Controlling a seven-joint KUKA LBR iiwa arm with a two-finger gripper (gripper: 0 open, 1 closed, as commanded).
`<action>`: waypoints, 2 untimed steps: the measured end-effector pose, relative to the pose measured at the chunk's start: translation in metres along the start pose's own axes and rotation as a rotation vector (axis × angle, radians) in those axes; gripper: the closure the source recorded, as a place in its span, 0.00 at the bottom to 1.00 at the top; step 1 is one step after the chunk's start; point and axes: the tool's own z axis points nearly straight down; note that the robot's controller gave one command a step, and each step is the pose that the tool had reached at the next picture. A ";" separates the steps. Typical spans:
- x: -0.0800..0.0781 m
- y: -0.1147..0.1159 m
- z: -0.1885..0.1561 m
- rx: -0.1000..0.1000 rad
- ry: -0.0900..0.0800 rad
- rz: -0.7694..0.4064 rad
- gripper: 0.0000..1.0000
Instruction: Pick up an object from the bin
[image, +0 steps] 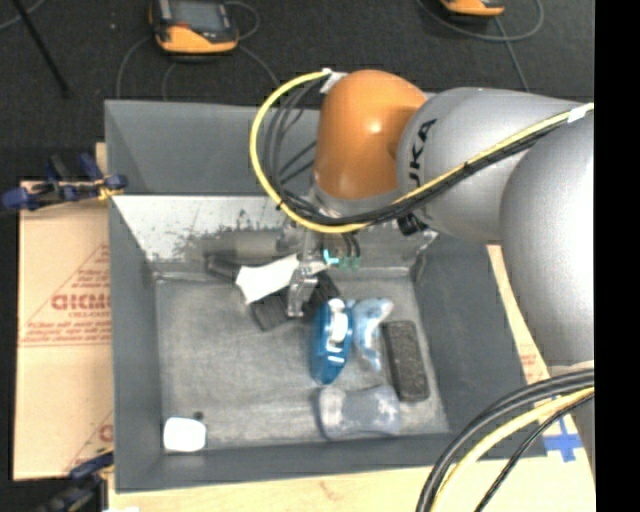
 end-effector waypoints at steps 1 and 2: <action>-0.002 0.000 -0.005 -0.001 -0.008 0.003 1.00; -0.002 0.000 -0.005 -0.001 -0.008 0.003 1.00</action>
Offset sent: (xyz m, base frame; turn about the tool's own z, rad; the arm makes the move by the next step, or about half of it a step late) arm 0.0000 0.0000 0.0000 0.0000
